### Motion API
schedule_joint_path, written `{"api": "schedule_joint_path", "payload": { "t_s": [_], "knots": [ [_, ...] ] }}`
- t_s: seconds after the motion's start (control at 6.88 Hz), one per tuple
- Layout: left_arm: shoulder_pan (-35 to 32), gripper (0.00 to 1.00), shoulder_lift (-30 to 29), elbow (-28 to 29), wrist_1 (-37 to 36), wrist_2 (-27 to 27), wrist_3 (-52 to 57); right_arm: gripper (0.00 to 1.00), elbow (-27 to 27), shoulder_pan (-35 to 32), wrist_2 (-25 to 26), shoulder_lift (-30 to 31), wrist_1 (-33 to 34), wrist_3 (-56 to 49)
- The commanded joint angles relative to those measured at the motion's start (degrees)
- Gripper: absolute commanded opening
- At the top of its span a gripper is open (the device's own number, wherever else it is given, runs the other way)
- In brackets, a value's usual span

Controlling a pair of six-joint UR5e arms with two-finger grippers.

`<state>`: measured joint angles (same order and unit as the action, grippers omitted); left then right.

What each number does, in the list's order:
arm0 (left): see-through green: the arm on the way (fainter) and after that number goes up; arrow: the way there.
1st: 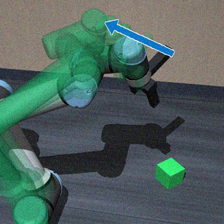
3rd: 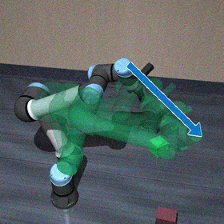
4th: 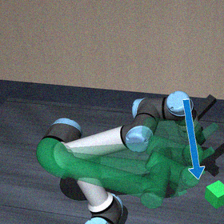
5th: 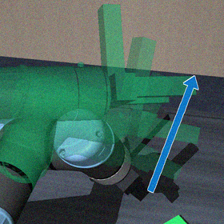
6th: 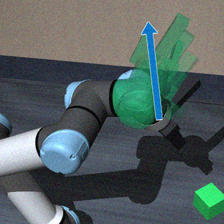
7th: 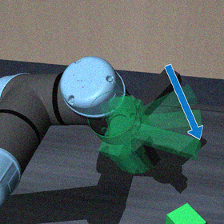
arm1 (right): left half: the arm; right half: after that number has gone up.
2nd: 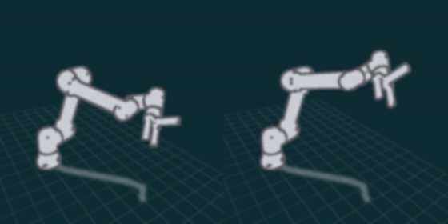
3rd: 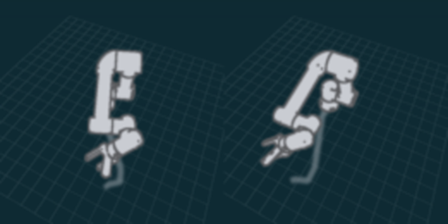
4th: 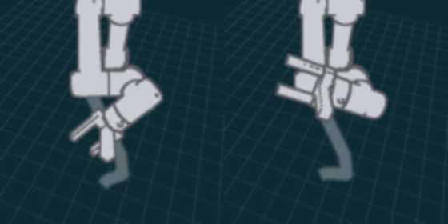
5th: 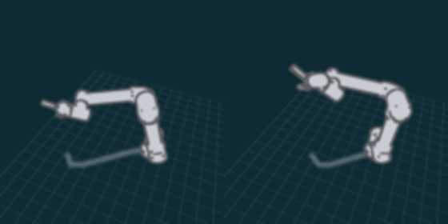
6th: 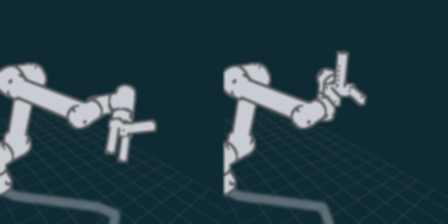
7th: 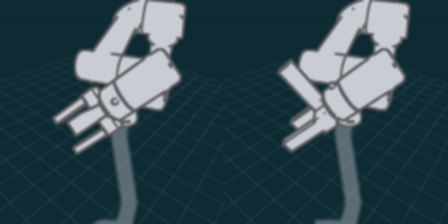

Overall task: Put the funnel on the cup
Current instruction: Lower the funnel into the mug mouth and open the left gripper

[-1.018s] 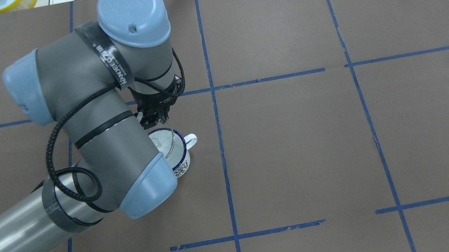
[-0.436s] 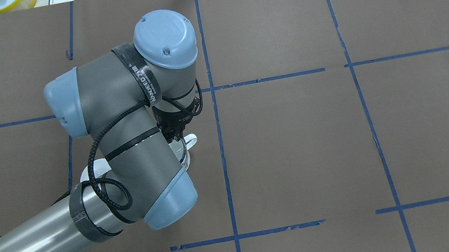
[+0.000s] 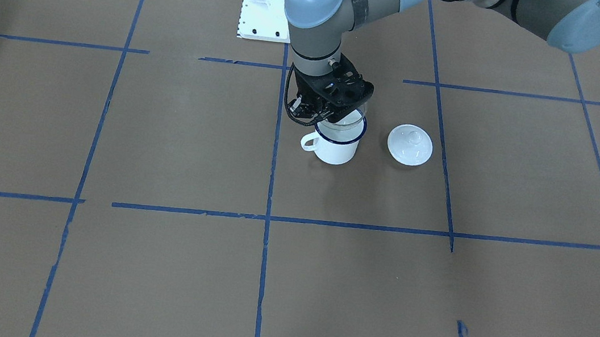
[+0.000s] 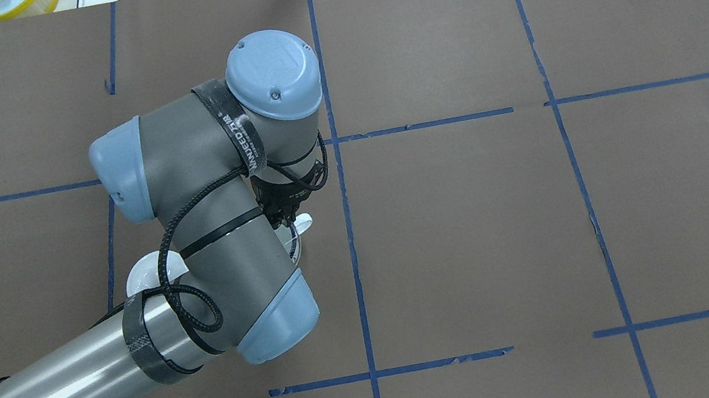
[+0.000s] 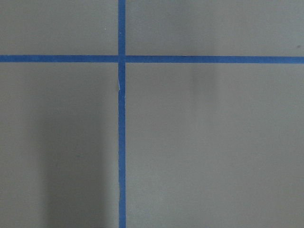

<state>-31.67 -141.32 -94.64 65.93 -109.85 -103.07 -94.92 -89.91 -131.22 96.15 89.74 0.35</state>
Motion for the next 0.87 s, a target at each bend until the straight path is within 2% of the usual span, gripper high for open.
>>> {"api": "schedule_joint_path", "payload": {
  "t_s": [0.0, 0.73],
  "knots": [
    [0.02, 0.0, -0.01, 0.15, 0.08, 1.21, 2.42, 1.0, 0.0, 0.0, 0.0, 0.0, 0.0, 0.0],
    [0.02, 0.0, -0.01, 1.3, 0.87, 2.71, 4.72, 1.0, 0.0, 0.0, 0.0, 0.0, 0.0, 0.0]
  ]
}}
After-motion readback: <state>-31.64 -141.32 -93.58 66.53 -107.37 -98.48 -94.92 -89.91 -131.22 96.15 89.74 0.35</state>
